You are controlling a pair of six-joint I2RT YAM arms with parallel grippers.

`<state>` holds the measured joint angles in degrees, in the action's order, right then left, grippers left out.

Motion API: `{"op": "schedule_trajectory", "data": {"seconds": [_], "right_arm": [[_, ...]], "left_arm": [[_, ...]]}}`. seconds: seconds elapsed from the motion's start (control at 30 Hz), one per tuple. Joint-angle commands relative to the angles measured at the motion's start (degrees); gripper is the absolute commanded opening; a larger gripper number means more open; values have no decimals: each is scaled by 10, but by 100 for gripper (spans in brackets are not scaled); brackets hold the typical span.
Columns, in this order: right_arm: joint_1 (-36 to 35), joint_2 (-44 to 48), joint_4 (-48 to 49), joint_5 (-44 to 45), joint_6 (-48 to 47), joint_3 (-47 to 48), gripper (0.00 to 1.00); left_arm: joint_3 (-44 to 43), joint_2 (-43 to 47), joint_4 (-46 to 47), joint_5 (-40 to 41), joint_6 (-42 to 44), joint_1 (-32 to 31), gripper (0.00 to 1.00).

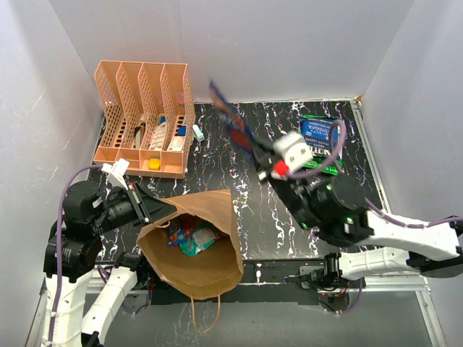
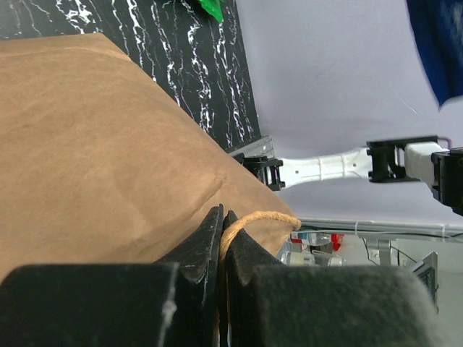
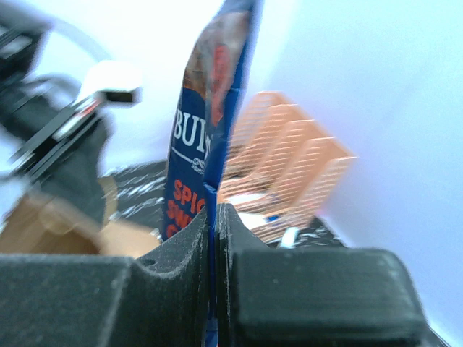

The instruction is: Take the snacks out of the paper bag

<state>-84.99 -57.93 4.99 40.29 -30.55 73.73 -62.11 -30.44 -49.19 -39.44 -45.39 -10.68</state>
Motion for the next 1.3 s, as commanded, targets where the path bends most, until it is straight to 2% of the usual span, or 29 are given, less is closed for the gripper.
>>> {"op": "schedule_trajectory", "data": {"seconds": [0.0, 0.17, 0.27, 0.5, 0.7, 0.87, 0.97, 1.1, 1.13, 1.2, 1.27], "right_arm": [[133, -50, 196, 123, -56, -7, 7], [292, -121, 27, 51, 105, 54, 7], [354, -176, -39, 36, 157, 82, 7], [474, -334, -261, -37, 371, 218, 7], [534, -479, -407, -20, 442, 327, 7], [580, -569, -548, -32, 511, 395, 7], [582, -623, -605, 15, 499, 437, 7], [583, -699, -636, 80, 504, 442, 7], [581, -722, -646, 75, 519, 448, 7], [572, -772, -659, 12, 521, 481, 7], [555, -833, -694, -25, 547, 544, 7]], "left_arm": [[0, -8, -9, 26, 0, 1, 0], [-5, -16, -8, 41, 3, 0, 0], [-12, -26, -10, 49, 14, 1, 0], [-31, -50, -27, 65, 67, 0, 0], [-53, -98, -69, 75, 145, 0, 0], [-47, -114, -36, 66, 188, 0, 0], [-29, -113, -6, 63, 201, 0, 0], [-20, -122, 13, 67, 237, 0, 0], [-19, -124, 14, 74, 245, 0, 0], [-20, -120, 19, 96, 253, -6, 0], [-16, -113, 28, 104, 250, -7, 0]]}}
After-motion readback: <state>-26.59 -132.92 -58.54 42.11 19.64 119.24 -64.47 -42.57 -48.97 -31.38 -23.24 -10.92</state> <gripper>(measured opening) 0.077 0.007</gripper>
